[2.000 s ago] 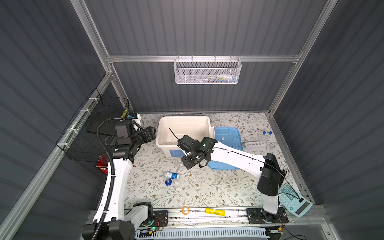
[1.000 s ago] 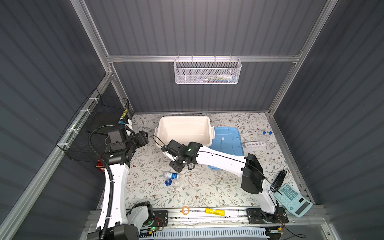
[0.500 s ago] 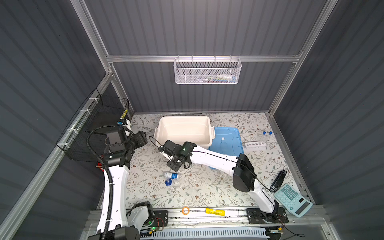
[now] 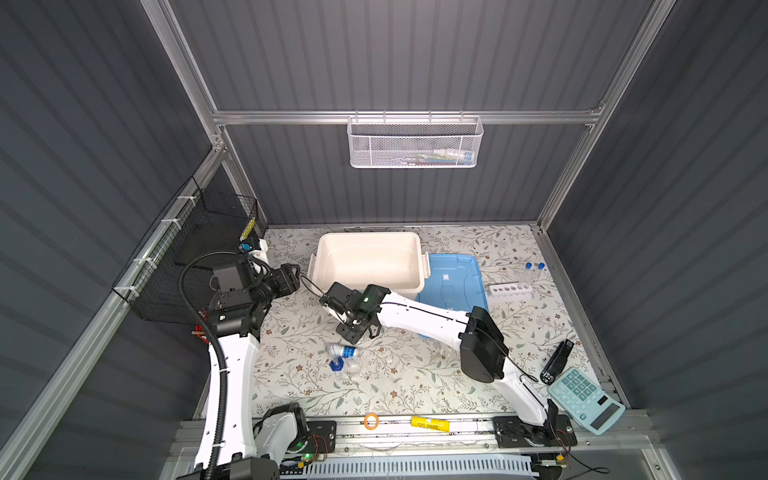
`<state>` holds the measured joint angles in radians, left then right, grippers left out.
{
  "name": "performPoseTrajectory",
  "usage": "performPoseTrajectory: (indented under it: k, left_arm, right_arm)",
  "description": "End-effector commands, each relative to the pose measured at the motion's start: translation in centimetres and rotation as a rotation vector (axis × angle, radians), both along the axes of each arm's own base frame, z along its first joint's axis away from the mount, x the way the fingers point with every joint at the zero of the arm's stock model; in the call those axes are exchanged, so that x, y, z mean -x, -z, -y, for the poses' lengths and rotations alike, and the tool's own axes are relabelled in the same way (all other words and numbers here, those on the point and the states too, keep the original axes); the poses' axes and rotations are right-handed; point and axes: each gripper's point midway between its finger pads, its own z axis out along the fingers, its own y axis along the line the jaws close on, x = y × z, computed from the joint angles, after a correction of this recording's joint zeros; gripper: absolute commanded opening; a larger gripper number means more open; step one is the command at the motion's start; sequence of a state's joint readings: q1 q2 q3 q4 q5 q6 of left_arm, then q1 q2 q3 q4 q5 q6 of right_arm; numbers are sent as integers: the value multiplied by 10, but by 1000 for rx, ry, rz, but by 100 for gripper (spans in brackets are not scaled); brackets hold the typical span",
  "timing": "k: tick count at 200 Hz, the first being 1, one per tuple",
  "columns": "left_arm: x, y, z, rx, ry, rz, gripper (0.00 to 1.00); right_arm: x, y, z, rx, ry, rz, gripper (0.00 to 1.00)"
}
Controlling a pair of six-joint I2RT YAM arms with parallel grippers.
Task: Organize the chemistry lab equipment
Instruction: 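Lower the right gripper over the clear glass beaker beside the bin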
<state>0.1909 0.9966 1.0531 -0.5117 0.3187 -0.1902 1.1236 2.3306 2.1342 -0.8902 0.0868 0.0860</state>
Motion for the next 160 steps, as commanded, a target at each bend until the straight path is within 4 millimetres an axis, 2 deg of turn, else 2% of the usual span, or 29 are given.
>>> performPoseTrajectory:
  k: [1, 160]
  left_arm:
    - [1, -7, 9, 1, 60, 39, 67]
    - [-1, -4, 9, 0, 65, 36, 67]
  right_arm:
    - [-7, 4, 3, 16, 22, 6, 40]
    - [-13, 23, -1, 33, 21, 4, 36]
